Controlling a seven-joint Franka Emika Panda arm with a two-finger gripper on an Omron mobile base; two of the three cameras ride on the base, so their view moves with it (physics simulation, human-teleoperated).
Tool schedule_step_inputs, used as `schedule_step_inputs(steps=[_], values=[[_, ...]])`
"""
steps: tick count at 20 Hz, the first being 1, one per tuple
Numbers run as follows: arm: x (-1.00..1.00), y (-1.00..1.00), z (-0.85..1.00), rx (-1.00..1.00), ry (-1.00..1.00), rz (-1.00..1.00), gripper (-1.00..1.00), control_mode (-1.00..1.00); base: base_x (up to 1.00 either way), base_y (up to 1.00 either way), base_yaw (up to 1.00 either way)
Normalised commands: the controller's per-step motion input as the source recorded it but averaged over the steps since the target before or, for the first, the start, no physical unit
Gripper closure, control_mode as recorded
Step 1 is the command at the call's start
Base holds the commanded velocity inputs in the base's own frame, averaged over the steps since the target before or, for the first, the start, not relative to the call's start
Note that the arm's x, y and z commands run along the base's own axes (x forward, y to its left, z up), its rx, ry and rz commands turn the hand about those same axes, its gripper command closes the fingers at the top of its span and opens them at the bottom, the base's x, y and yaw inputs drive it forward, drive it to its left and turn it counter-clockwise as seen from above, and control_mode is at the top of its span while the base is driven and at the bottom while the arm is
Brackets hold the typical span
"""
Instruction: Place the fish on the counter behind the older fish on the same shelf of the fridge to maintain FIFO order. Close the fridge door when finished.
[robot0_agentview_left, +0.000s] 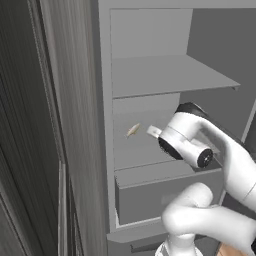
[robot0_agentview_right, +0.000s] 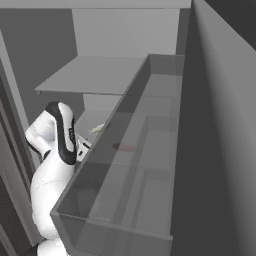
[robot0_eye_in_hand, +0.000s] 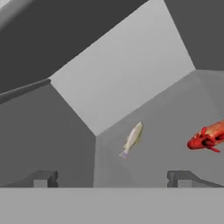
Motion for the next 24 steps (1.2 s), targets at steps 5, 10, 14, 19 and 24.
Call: schedule_step_inputs(steps=[5,10,14,19,24], values=[[-0.77,0.07,0.03,-0.23,0.00,-0.24,-1.00,-1.00,0.00,0.00,0.00],[-0.75,0.00,0.55,-0.20,0.00,-0.27,-1.00,-1.00,0.00,0.00,0.00],[-0.82,-0.03,0.53,-0.19,0.00,-0.24,-1.00,-1.00,0.00,0.00,0.00],[-0.72,-0.10,0.39,-0.17,0.00,-0.18,-1.00,-1.00,0.00,0.00,0.00],[-0.41,-0.15,0.41,-0.02,-0.01,-0.10,-1.00,-1.00,0.00,0.00,0.00]])
